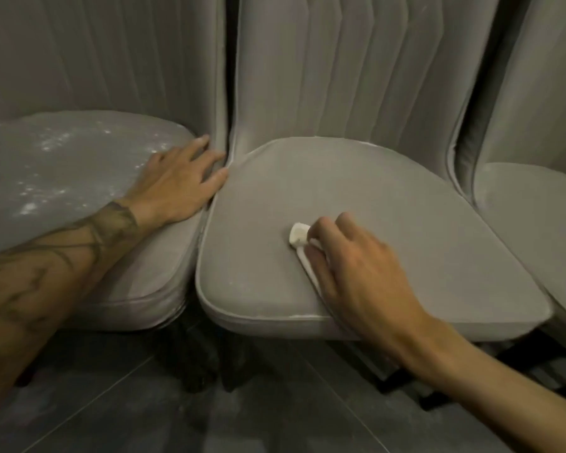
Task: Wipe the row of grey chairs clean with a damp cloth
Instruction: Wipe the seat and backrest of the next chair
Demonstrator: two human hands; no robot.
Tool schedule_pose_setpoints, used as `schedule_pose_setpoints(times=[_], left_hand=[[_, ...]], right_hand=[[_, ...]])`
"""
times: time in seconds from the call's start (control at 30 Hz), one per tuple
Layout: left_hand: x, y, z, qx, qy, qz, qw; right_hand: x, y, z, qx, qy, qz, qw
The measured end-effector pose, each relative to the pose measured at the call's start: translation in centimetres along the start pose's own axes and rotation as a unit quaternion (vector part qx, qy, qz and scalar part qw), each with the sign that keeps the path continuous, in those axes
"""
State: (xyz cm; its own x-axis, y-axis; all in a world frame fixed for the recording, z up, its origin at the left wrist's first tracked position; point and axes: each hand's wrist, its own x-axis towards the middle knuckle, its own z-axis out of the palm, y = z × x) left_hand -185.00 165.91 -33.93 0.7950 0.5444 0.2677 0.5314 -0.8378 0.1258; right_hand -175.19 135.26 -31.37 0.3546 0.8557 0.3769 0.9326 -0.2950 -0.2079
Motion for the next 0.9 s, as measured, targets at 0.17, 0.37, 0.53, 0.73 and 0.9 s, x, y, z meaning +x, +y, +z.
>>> schedule_pose_setpoints(times=[0.17, 0.37, 0.53, 0.73, 0.9], left_hand=[[-0.2, 0.3, -0.3, -0.006, -0.003, -0.005, 1.000], [0.2, 0.1, -1.1, -0.044, -0.019, -0.017, 0.999], [0.6, -0.4, -1.4, -0.046, -0.007, -0.002, 0.999], [1.3, -1.5, -1.7, -0.037, 0.008, 0.042, 0.998], [0.5, -1.1, -0.9, -0.029, 0.030, 0.023, 0.999]], right_hand=[[1.7, -8.3, 3.3, 0.074, -0.037, -0.165, 0.983], [10.6, -2.8, 4.5, 0.079, -0.025, -0.078, 0.993], [19.0, 0.5, 7.9, 0.046, -0.033, 0.036, 0.998], [17.9, -2.6, 8.8, 0.022, -0.026, 0.035, 0.999], [12.4, -5.2, 6.8, 0.032, -0.072, -0.021, 0.997]])
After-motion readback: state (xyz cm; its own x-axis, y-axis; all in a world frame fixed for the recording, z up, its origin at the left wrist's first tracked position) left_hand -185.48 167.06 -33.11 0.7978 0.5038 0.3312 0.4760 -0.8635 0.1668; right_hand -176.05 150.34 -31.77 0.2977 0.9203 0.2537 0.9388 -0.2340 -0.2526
